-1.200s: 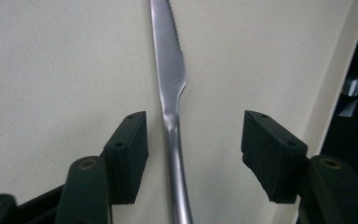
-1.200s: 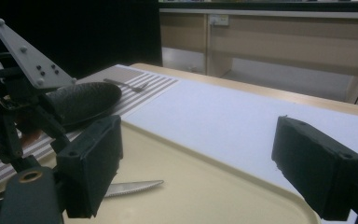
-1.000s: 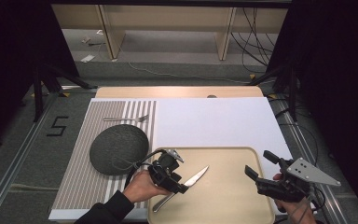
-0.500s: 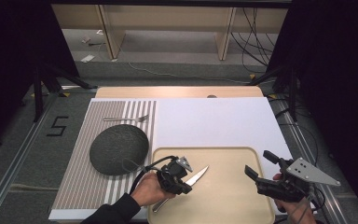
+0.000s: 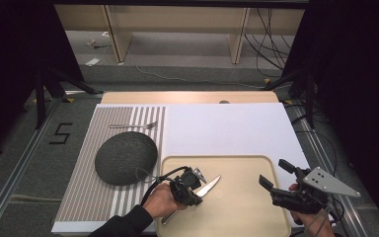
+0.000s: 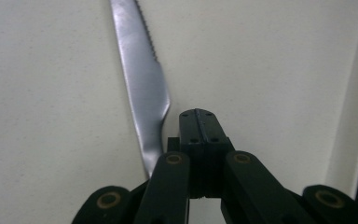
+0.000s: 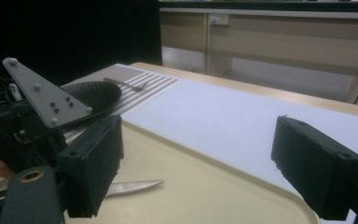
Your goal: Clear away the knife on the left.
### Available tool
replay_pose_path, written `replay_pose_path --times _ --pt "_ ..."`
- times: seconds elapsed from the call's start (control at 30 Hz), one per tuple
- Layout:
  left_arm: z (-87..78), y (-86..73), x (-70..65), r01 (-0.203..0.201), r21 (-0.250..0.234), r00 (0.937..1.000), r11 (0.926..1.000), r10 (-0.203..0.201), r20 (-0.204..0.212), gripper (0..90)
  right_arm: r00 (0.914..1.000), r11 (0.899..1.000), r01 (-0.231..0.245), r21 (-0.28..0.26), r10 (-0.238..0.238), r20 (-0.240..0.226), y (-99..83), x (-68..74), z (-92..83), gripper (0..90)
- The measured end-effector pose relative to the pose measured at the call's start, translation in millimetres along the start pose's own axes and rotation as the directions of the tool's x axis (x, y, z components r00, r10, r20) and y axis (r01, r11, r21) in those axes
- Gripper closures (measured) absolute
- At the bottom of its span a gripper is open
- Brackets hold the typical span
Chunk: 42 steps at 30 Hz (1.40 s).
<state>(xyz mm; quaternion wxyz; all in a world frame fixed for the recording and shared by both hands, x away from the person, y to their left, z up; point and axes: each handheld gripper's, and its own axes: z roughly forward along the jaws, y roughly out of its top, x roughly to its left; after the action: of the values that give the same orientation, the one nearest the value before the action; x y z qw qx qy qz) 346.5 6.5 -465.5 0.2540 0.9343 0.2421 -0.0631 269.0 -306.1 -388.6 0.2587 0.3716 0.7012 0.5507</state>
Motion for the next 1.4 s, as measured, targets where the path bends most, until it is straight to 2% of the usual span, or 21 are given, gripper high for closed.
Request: replay_pose_path --times 0.13,0.37,0.57,0.87,1.13,1.4 --pt "-0.1 0.6 3.2 0.013 0.001 0.9998 0.9999 -0.013 -0.017 89.7 1.0000 1.000 0.000 -0.002 0.000 -0.001 0.1 0.1 -0.1 17.7" --pt "0.7 3.6 4.6 0.003 -0.006 0.9989 1.0000 -0.004 -0.048 89.7 1.0000 1.000 0.000 0.001 0.000 -0.001 0.0 0.2 0.0 17.8" --pt "-2.4 2.2 12.2 0.042 -0.010 0.9972 0.9991 -0.042 -0.062 89.7 1.0000 1.000 -0.002 0.001 0.002 0.001 -0.1 0.1 0.0 17.8" --pt "-12.6 -8.9 27.5 0.121 -0.012 0.9899 0.9926 -0.122 -0.073 89.7 1.0000 1.000 -0.003 0.000 0.003 0.003 0.0 -0.4 -0.1 17.9" --pt "-18.8 -17.2 35.6 0.151 -0.021 0.9849 0.9883 -0.152 -0.082 89.8 1.0000 1.000 -0.003 -0.002 0.003 0.004 0.1 -0.3 -0.4 17.9" --pt "-24.2 -26.1 42.3 0.187 -0.031 0.9794 0.9818 -0.189 -0.071 89.8 1.0000 1.000 -0.004 0.002 0.004 0.006 0.2 -0.2 -1.0 18.0"
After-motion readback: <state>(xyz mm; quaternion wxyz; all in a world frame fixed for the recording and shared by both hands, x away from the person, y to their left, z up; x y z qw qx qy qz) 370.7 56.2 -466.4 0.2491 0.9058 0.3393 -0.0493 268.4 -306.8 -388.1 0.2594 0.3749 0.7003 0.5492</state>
